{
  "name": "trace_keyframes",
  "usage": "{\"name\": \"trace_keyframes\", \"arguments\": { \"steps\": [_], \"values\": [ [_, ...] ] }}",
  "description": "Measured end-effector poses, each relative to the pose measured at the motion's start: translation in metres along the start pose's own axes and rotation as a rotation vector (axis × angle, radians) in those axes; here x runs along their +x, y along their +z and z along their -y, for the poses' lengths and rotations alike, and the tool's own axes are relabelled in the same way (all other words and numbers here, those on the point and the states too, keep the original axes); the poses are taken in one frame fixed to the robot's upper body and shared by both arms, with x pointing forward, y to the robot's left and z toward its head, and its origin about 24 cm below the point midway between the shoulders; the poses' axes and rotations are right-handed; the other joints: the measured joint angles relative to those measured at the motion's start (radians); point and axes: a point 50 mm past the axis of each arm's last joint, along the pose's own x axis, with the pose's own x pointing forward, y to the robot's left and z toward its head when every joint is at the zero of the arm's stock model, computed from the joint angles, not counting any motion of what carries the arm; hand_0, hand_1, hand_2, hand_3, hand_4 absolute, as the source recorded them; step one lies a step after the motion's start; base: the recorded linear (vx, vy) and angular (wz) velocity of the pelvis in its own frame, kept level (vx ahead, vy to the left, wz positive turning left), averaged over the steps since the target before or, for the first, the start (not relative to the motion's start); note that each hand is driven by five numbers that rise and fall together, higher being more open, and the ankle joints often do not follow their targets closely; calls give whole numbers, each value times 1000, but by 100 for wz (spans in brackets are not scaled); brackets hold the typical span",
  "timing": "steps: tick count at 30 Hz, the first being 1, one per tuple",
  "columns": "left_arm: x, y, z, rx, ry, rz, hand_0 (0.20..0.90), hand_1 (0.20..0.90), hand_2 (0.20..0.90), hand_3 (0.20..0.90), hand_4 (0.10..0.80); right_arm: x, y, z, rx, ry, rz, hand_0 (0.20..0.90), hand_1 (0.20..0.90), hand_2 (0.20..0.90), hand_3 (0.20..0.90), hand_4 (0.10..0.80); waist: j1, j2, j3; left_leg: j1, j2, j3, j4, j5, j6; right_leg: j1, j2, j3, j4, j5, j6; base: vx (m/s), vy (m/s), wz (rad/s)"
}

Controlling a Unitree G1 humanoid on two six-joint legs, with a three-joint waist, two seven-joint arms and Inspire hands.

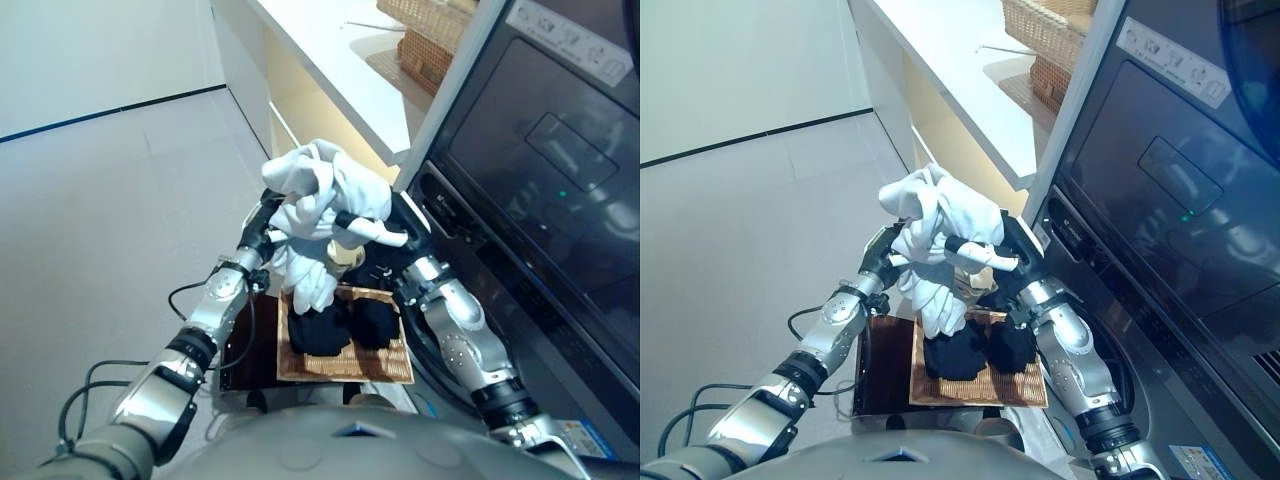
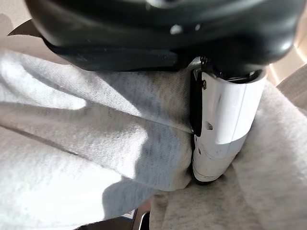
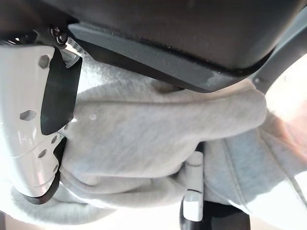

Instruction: Pick up the clothes and place them into the washing machine

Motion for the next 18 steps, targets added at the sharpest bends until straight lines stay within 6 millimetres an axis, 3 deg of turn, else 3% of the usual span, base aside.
{"name": "trace_keyframes", "arguments": {
  "steps": [13, 18],
  "values": [
    [-4, 16, -44, 6, 177, 41, 200, 200, 200, 200, 300, -16, 5, 20, -29, -40, 0, 900, 900, 900, 900, 800, -2, 0, 0, 0, 0, 0, 0, 0, 0, 1, 1, 2, 0, 0, 0, 0, 0, 0],
    [-3, 18, -49, 17, 186, 41, 200, 200, 200, 200, 300, -29, -4, 41, -58, -102, -74, 900, 900, 900, 900, 800, -7, -1, 0, 0, 0, 1, 0, 0, 0, 0, 1, 4, 0, 0, 0, 0, 0, 0]
  ]
}}
